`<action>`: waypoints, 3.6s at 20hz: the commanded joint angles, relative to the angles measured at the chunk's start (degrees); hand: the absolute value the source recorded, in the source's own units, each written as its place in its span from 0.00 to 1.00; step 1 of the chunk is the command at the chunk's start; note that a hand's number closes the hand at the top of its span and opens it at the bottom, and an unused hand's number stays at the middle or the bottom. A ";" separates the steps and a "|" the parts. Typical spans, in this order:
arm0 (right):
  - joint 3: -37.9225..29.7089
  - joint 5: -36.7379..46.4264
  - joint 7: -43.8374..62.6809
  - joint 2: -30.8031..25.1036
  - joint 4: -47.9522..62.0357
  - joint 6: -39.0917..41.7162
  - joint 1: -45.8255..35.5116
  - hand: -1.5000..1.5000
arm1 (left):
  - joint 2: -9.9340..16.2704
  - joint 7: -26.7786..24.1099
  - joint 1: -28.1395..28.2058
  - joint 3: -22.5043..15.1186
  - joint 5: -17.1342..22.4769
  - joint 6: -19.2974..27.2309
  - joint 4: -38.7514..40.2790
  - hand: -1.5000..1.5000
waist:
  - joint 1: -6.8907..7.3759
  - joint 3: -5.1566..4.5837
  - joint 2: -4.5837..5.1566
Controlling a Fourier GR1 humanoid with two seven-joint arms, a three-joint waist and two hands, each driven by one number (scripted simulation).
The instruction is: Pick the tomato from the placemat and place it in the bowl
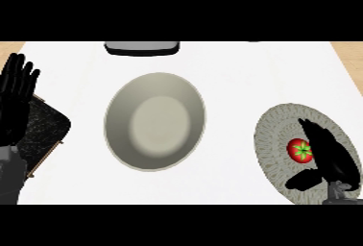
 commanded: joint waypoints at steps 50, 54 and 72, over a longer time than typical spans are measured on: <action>-20.97 -38.35 -25.86 -17.28 1.08 34.98 -40.94 1.00 | -2.06 0.78 0.52 1.60 -2.15 -1.34 -0.37 0.50 | -0.88 0.13 -0.40; -15.42 -41.32 -10.06 -9.18 -0.38 34.90 -49.87 1.00 | -0.73 1.89 -2.35 2.23 -2.35 -1.30 1.26 0.50 | -0.41 0.08 -0.35; 10.55 -31.19 9.10 13.85 -2.23 22.67 -50.88 1.00 | -1.49 0.82 -2.59 2.49 -2.27 -2.07 1.44 0.50 | 0.54 0.22 0.31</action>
